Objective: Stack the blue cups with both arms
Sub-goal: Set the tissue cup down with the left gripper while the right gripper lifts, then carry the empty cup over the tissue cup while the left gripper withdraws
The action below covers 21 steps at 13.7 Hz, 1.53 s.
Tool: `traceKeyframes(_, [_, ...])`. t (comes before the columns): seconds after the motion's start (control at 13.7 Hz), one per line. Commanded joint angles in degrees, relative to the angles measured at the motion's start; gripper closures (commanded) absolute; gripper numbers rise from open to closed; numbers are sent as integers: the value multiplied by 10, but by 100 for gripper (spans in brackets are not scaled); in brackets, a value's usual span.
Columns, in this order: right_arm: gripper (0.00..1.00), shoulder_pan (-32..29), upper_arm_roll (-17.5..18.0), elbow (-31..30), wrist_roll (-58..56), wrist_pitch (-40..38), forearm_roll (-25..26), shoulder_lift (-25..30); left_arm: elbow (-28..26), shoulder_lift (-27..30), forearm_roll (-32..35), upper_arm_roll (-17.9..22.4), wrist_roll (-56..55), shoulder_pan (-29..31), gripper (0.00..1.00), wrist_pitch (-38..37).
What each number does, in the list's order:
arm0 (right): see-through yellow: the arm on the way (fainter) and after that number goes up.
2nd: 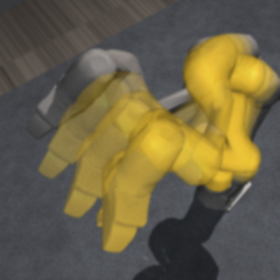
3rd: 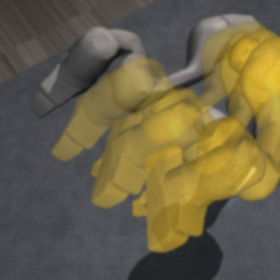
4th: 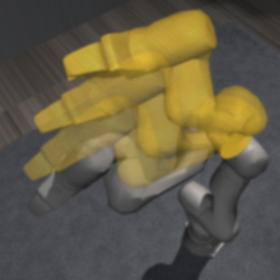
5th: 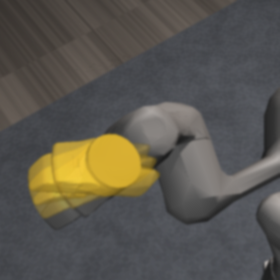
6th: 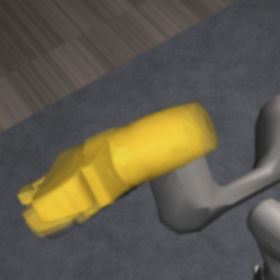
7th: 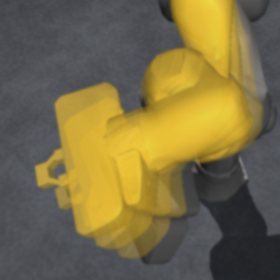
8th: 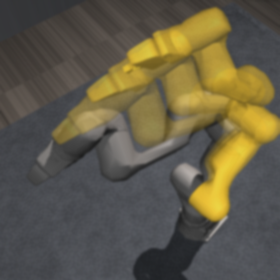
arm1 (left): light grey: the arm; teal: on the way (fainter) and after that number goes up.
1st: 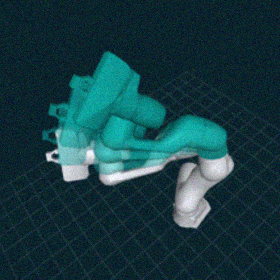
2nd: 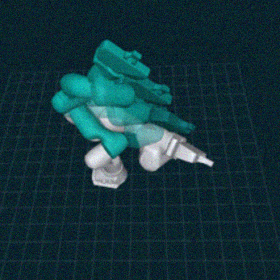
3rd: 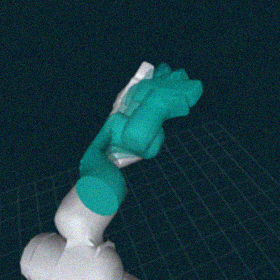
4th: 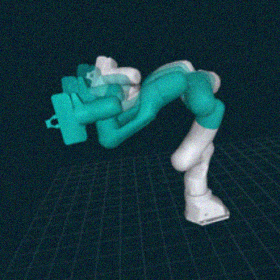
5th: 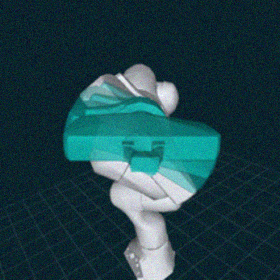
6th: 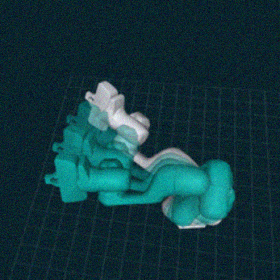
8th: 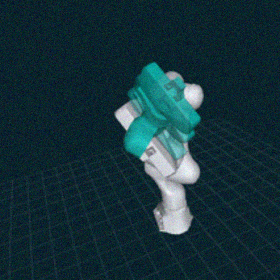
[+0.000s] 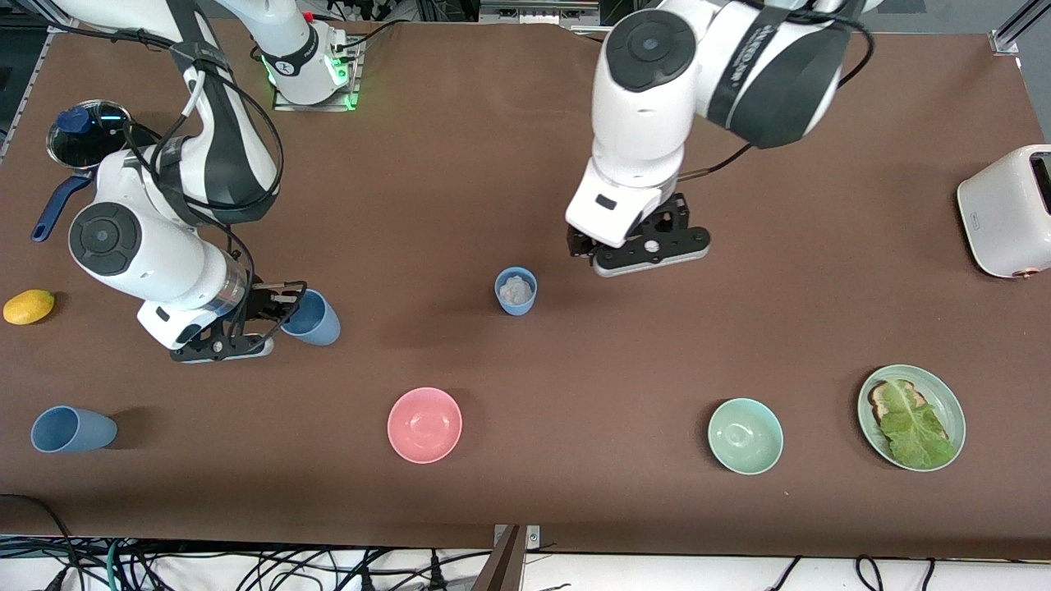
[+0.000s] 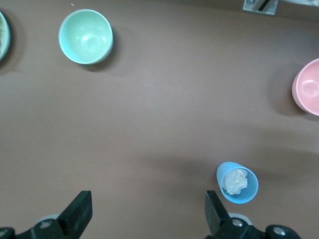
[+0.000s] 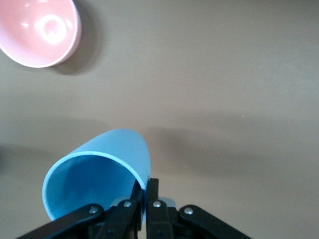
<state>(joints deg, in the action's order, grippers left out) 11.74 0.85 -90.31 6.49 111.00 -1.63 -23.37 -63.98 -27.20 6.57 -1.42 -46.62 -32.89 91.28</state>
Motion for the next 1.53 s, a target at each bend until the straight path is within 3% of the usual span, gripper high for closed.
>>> traceKeyframes(0.0, [100, 34, 1, 72, 56, -59, -14, -24, -33, 44, -2, 0, 54, 27, 0, -16])
traceKeyframes(0.66, [100, 200, 0, 152, 357, -80, -11, -62, -51, 99, -2, 1, 97, 96, 0, -36])
traceKeyframes(0.95, [100, 240, -1, 202, 439, -77, -9, -102, -59, 101, -2, 1, 114, 144, 0, -28])
traceKeyframes(1.24, [100, 269, -1, 218, 492, -54, -7, -125, -75, 101, -11, 1, 301, 204, 0, 2])
traceKeyframes(1.46, [100, 275, -1, 218, 498, -52, -7, -130, -96, 105, -9, 0, 339, 230, 0, 26])
